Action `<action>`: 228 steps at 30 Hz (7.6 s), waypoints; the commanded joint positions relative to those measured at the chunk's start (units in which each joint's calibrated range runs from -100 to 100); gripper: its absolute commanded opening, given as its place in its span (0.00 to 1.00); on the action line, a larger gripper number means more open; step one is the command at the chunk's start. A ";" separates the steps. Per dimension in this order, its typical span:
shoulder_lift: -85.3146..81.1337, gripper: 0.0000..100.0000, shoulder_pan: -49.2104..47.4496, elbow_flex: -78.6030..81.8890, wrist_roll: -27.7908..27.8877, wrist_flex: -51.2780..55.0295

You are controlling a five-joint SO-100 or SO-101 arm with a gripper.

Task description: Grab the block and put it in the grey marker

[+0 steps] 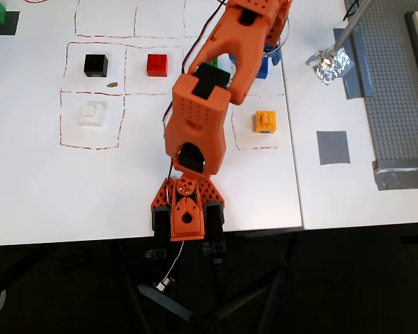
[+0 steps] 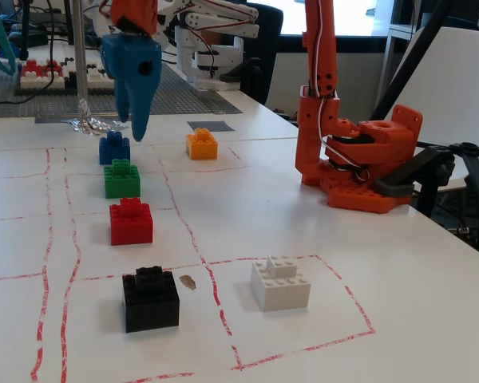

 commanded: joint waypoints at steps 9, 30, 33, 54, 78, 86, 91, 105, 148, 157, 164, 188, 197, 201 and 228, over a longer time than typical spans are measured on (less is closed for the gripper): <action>1.06 0.27 0.40 -9.77 -3.08 -1.48; 10.19 0.26 -1.54 -14.03 -5.08 -5.80; 10.54 0.26 -1.89 -14.03 -5.13 -6.38; 2.44 0.00 -0.22 -5.69 2.39 -0.50; -24.27 0.00 12.75 8.64 48.79 5.54; -20.22 0.00 29.87 4.47 59.00 4.32; -16.52 0.00 37.54 1.02 62.91 2.03; -6.61 0.00 50.33 -1.97 70.53 -8.33; 7.61 0.20 56.51 -9.77 70.87 -8.33; 5.71 0.31 56.24 -8.32 70.28 -8.25; 0.20 0.30 54.57 -10.04 69.65 -0.33; -27.63 0.00 17.07 5.64 47.52 10.60; -39.87 0.00 -4.19 20.24 35.56 -0.42; -47.88 0.00 -11.86 32.84 32.58 -8.91; -99.07 0.00 -34.27 93.40 25.10 -30.21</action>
